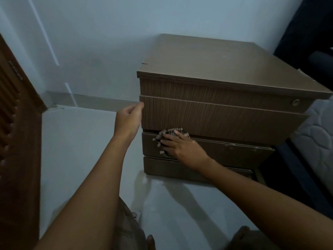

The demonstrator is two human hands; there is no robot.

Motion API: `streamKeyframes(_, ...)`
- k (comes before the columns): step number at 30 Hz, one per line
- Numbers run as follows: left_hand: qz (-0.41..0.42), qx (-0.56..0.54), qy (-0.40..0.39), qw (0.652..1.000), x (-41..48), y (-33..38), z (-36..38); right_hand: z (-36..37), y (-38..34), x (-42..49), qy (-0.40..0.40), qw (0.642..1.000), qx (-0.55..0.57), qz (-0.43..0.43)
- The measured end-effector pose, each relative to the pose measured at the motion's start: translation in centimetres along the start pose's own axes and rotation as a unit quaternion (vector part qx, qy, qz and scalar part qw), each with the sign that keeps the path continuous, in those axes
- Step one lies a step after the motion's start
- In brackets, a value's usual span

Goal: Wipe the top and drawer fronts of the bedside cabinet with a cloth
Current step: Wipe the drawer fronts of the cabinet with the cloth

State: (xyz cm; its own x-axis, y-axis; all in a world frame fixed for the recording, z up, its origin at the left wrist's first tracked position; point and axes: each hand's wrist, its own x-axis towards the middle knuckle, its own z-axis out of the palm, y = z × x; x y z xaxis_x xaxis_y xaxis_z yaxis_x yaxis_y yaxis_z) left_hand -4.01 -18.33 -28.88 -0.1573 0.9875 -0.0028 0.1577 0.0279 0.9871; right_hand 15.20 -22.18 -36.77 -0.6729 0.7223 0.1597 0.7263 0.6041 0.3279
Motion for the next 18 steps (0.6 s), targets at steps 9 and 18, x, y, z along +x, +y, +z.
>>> streamKeyframes(9,0.075,0.129,0.015,0.989,-1.4,-1.1,2.8,-4.8,0.8,-5.5,0.264,0.957,0.051,0.109)
streamKeyframes(18,0.070,0.162,0.077,0.981,-1.3,-1.6,4.5,-2.5,4.6,-6.1,0.139,0.985,-0.027,0.100)
